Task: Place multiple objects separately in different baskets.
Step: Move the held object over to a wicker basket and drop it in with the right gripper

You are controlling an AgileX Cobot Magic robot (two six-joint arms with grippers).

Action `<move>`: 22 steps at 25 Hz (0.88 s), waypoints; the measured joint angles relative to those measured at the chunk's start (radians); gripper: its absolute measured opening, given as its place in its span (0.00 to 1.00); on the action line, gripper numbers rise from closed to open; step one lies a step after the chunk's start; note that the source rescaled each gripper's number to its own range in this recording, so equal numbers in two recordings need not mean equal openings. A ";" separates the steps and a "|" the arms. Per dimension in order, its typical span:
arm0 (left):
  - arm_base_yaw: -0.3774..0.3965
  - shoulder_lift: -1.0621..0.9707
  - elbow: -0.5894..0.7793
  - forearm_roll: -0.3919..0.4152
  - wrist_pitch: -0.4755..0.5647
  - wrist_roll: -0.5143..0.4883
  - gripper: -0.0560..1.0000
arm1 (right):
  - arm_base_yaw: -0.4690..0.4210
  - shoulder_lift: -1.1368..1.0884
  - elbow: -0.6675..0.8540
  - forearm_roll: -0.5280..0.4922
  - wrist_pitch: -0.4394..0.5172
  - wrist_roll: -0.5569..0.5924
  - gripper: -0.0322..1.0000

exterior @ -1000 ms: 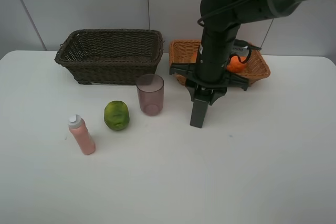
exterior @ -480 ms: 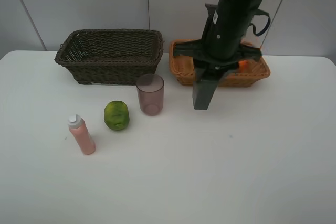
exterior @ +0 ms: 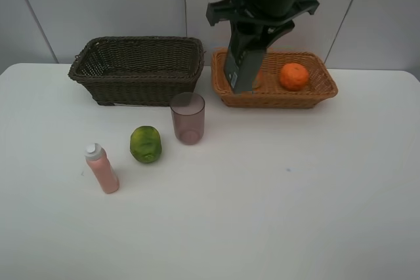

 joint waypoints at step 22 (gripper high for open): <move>0.000 0.000 0.000 -0.001 0.000 0.000 0.97 | 0.059 0.429 -0.315 0.011 -0.561 -0.051 0.04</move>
